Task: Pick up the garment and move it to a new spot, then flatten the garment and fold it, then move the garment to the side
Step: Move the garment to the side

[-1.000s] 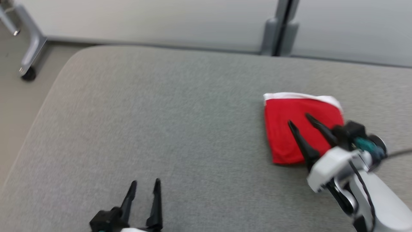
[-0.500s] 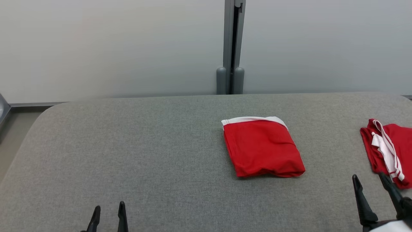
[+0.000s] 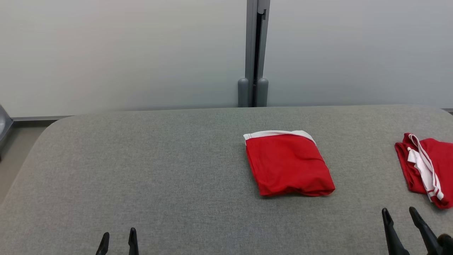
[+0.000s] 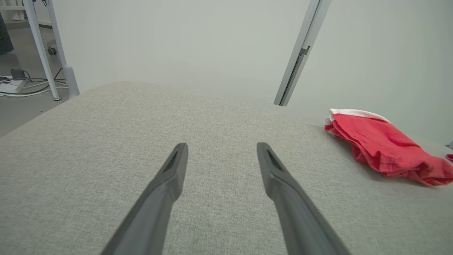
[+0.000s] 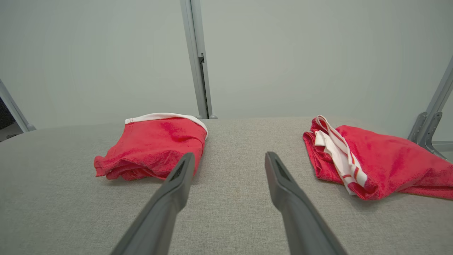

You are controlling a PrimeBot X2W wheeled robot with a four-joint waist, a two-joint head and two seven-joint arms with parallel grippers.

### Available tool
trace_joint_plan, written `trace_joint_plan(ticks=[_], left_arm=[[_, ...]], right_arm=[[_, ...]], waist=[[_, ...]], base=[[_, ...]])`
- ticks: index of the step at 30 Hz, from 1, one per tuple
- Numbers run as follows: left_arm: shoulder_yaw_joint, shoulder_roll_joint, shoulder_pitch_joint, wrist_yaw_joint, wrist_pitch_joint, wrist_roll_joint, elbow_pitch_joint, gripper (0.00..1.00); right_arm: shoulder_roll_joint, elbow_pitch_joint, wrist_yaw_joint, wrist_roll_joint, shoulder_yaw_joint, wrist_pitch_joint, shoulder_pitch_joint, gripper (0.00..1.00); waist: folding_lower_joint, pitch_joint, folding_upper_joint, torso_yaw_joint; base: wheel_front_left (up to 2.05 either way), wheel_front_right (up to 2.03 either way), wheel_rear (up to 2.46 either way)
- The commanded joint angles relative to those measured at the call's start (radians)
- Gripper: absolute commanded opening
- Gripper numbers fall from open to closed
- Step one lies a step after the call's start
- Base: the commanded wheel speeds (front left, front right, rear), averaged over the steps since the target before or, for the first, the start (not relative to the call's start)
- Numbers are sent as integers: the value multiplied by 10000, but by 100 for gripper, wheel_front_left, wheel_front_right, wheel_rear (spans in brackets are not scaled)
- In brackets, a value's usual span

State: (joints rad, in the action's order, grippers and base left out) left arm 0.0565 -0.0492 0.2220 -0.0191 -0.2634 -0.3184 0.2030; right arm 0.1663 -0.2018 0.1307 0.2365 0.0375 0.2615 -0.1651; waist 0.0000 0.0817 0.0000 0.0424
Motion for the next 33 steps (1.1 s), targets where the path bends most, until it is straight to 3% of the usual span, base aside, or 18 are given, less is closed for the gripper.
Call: trace_joint_plan(ticks=[1, 4, 10, 14, 21, 28, 29, 30, 31, 33], left_arm=[[15, -35, -51, -52, -13, -47, -97, 100], [85, -34, -167, -42, -11, -30, -91, 100], [557, -28, -804, 65, -13, 39, 80, 100], [1105, -40, -1369, -6, -13, -157, 191, 100], [1810, -30, -1977, -372, -13, -686, 63, 100], [1920, -38, -2232, -561, -13, -812, -101, 100], [1900, -35, -2261, -609, -13, -815, -119, 100], [1889, -30, -2282, -615, -13, -818, -136, 100], [1872, -30, -2334, -618, -13, -816, -157, 100], [1792, -39, -2406, -666, -13, -866, -208, 100]], right_arm=[[86, -123, 1, 377, -66, 47, 369, 100], [228, -322, 1, 1430, -440, -570, 1301, 100], [883, -771, 9, 3098, -1211, -3934, 3657, 100], [1089, -1627, 9, 3293, -1233, -5420, 4976, 100], [1004, -3305, 9, 3511, -789, -6003, 6248, 100], [766, -4366, 10, 3854, -919, -6363, 6838, 100], [699, -4353, 10, 4092, -1068, -6393, 6833, 81], [623, -4303, 10, 4314, -1188, -6399, 6808, 28], [589, -4170, 10, 4564, -1343, -6406, 6822, 4], [673, -3775, 9, 5051, -1537, -6180, 6951, 0]], waist=[[0, -91, 0, 3], [0, -297, 0, -5], [0, -1212, 0, 396], [0, -1955, 0, 1028], [0, -2991, 0, 2065], [0, -3410, 0, 2220], [0, -3435, 0, 2155], [0, -3451, 0, 2058], [0, -3478, 0, 1924], [0, -3527, 0, 1536]], base=[[0, 0, 0], [0, 0, 0], [0, 0, 0], [0, 0, 0], [0, 0, 0], [0, 0, 0], [0, 0, 0], [0, 0, 0], [0, 0, 0], [0, 0, 0]])
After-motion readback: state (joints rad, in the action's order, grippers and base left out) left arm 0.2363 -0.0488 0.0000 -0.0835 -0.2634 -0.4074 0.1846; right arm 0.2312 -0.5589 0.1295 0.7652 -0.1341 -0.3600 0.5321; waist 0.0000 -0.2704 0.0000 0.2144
